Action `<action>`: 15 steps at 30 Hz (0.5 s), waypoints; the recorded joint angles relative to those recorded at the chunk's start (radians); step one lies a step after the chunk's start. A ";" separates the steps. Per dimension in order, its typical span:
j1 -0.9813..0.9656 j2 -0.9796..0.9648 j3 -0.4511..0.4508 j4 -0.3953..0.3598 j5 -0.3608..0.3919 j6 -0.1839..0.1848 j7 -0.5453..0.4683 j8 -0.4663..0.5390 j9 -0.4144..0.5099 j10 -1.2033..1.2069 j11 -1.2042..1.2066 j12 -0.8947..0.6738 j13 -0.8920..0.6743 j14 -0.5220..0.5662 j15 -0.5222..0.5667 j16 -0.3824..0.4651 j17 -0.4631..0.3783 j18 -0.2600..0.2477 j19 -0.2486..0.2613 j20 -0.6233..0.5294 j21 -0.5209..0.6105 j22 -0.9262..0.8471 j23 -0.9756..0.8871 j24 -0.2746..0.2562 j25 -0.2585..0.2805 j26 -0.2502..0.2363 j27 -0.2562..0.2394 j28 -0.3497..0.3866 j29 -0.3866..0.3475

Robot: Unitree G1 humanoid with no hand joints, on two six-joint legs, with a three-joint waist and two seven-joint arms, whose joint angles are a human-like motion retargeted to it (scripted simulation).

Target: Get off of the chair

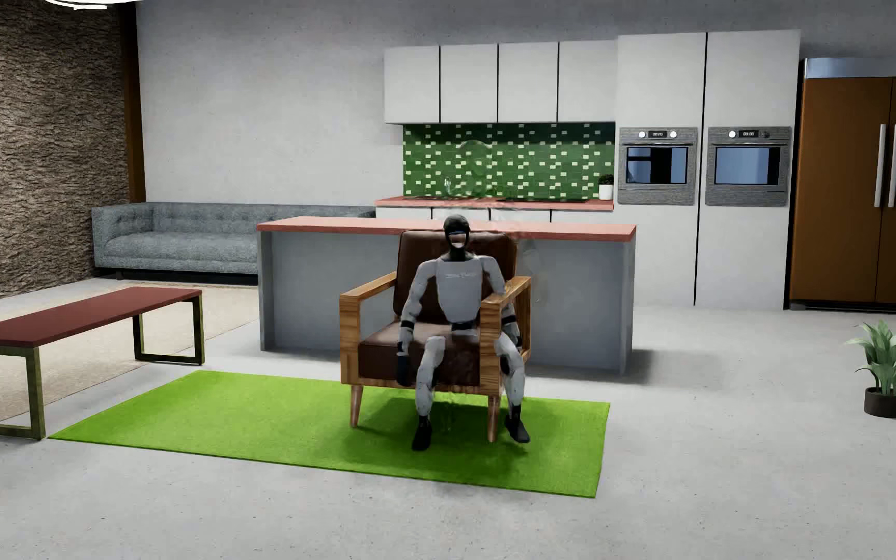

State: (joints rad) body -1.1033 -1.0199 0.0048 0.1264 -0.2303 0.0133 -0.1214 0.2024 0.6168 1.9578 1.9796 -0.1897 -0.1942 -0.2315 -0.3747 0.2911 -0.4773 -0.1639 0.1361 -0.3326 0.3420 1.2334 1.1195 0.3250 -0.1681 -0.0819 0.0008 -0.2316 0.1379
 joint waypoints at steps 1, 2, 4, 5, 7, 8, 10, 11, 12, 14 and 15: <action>0.005 0.007 0.000 0.003 -0.002 0.000 0.001 -0.002 -0.006 0.000 -0.002 0.036 0.042 0.006 0.001 -0.018 0.006 -0.001 0.000 -0.012 -0.006 -0.003 0.010 0.067 -0.071 -0.020 -0.025 -0.054 0.054; 0.012 0.012 0.000 0.003 -0.005 0.000 0.002 -0.004 -0.012 -0.002 -0.003 0.078 0.089 0.008 0.003 -0.030 0.014 -0.003 0.000 -0.001 -0.025 -0.013 0.004 0.062 -0.092 -0.016 -0.036 -0.060 0.094; 0.017 0.016 0.001 0.010 -0.004 0.002 -0.003 -0.002 -0.026 -0.004 -0.005 0.159 0.174 0.008 0.008 -0.040 0.051 -0.007 0.011 0.058 -0.075 -0.052 -0.001 -0.033 -0.046 -0.005 -0.028 -0.034 0.082; 0.023 0.017 0.000 0.010 -0.004 -0.001 -0.002 -0.004 -0.032 -0.005 -0.005 0.191 0.211 0.006 0.011 -0.042 0.074 -0.010 0.006 0.081 -0.100 -0.093 -0.011 -0.074 -0.015 0.002 -0.015 -0.042 0.067; 0.032 0.026 0.004 0.006 0.001 -0.001 -0.004 -0.003 -0.039 -0.008 -0.007 0.203 0.251 0.007 0.011 -0.055 0.120 -0.008 0.004 0.090 -0.128 -0.118 -0.028 -0.086 0.007 0.010 -0.003 0.010 0.014; 0.036 0.030 0.004 0.003 0.004 0.000 -0.004 -0.002 -0.043 -0.009 -0.009 0.193 0.256 0.008 0.011 -0.056 0.133 -0.006 0.001 0.087 -0.128 -0.100 -0.038 -0.072 0.008 -0.006 -0.011 0.007 0.022; 0.042 0.036 0.000 -0.004 0.012 0.002 -0.005 0.000 -0.049 -0.010 -0.009 0.174 0.242 0.010 0.011 -0.044 0.134 -0.003 -0.004 0.063 -0.106 -0.078 -0.051 -0.072 -0.025 -0.012 -0.046 0.013 0.065; 0.043 0.037 -0.001 -0.005 0.017 0.003 -0.005 0.000 -0.050 -0.009 -0.010 0.165 0.229 0.009 0.012 -0.031 0.122 -0.001 -0.007 0.062 -0.097 -0.082 -0.059 -0.074 -0.031 -0.011 -0.049 0.016 0.077; 0.043 0.037 0.000 -0.004 0.022 0.004 -0.005 0.002 -0.052 -0.008 -0.010 0.154 0.219 0.010 0.014 -0.017 0.108 0.001 -0.007 0.064 -0.086 -0.087 -0.073 -0.075 -0.045 -0.013 -0.042 0.033 0.043; 0.042 0.035 -0.002 -0.006 0.024 0.005 -0.004 0.002 -0.058 -0.008 -0.010 0.137 0.197 0.008 0.018 0.011 0.078 0.003 -0.008 0.068 -0.074 -0.107 -0.082 -0.118 -0.081 -0.008 -0.064 0.029 0.112; 0.041 0.033 -0.002 -0.007 0.024 0.005 -0.004 0.003 -0.060 -0.008 -0.010 0.129 0.187 0.007 0.021 0.026 0.062 0.003 -0.008 0.073 -0.067 -0.132 -0.086 -0.139 -0.098 -0.009 -0.088 0.011 0.185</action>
State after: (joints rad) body -1.0622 -0.9869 0.0027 0.1190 -0.2067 0.0185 -0.1259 0.2056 0.5572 1.9502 1.9695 -0.0611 -0.0069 -0.2241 -0.3537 0.3173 -0.4151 -0.1613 0.1284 -0.2595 0.2749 1.1014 1.0339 0.1864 -0.2657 -0.0909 -0.0876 -0.2204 0.3231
